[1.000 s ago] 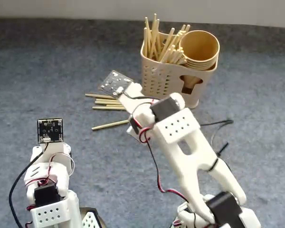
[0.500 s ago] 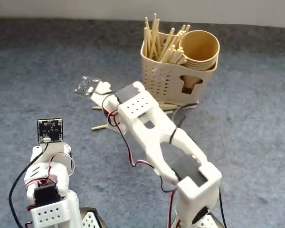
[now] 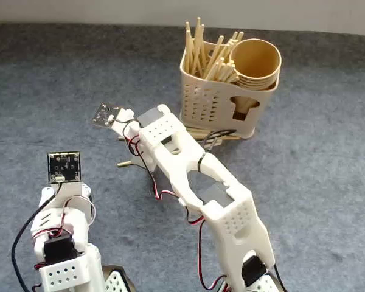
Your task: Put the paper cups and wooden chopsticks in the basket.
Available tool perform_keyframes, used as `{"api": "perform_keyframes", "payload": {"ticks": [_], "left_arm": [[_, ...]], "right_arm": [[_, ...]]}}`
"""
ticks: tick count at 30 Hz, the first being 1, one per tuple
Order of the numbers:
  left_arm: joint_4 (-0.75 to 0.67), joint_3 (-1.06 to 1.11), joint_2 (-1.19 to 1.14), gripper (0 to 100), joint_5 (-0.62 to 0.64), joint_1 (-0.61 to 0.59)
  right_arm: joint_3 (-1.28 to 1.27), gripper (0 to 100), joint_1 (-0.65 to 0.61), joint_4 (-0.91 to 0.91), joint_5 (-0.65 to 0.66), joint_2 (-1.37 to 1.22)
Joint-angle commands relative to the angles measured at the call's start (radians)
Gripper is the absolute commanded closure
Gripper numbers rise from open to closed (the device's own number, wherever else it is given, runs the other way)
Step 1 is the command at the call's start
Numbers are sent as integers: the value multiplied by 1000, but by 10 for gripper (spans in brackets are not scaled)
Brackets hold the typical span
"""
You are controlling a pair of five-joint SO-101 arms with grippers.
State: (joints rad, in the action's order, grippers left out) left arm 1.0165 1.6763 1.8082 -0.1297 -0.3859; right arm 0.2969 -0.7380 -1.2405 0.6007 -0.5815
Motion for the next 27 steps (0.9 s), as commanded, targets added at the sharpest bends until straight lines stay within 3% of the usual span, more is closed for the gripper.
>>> {"api": "perform_keyframes", "payload": {"ticks": [1,11,13,15,27], "left_arm": [[-18,19,7,976,9,-7],[-18,19,7,976,9,-7],[-18,19,7,976,9,-7],[-18,19,7,976,9,-7],[-18,19,7,976,9,-7]], "right_arm": [[99,889,31,13,12,-39],[160,899,61,4,12,-125],[159,949,61,-7,12,-120],[168,998,61,-64,12,-120],[246,992,61,-305,3,76]]}}
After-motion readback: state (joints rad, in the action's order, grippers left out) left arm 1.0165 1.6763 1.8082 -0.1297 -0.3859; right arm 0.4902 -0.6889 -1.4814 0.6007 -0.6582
